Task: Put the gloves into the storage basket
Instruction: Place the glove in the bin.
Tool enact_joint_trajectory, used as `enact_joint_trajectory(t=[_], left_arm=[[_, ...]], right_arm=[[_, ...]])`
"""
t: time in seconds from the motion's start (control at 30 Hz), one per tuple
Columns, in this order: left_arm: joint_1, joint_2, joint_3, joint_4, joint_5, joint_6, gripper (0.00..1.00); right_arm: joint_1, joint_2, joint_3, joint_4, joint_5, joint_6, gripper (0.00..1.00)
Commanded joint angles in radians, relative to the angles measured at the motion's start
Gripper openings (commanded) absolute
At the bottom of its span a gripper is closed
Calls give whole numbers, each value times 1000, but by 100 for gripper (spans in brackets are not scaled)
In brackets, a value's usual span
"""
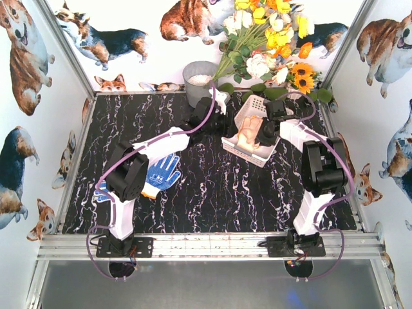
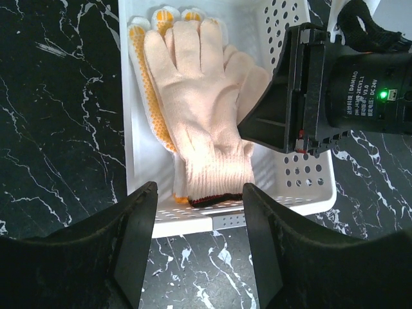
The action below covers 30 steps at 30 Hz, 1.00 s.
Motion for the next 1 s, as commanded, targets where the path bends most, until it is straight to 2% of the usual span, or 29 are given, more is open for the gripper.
enact_joint_trajectory(t=[0.0,0.1,0.23,0.3,0.53,0.7,0.97], left_arm=[[10,-46,-13,20,-2,0,50],[15,-55,-23,25,-2,-3,50],[18,-63,-32,28,0,-5,50],[18,-67,-37,29,0,-5,50],[19,-99,-72,35,-21,-3,50],[32,-150,-132,29,-46,2,51],[78,-257,-282,39,-79,-23,52]], right_arm=[[7,-17,50,-2,14,-21,29],[7,-83,51,-32,16,-39,41],[7,-143,65,-62,7,-51,44],[7,-158,75,-65,-9,-52,40],[7,-91,94,-27,9,-57,13],[5,-9,107,-18,35,-57,9],[2,79,104,5,45,-49,9]])
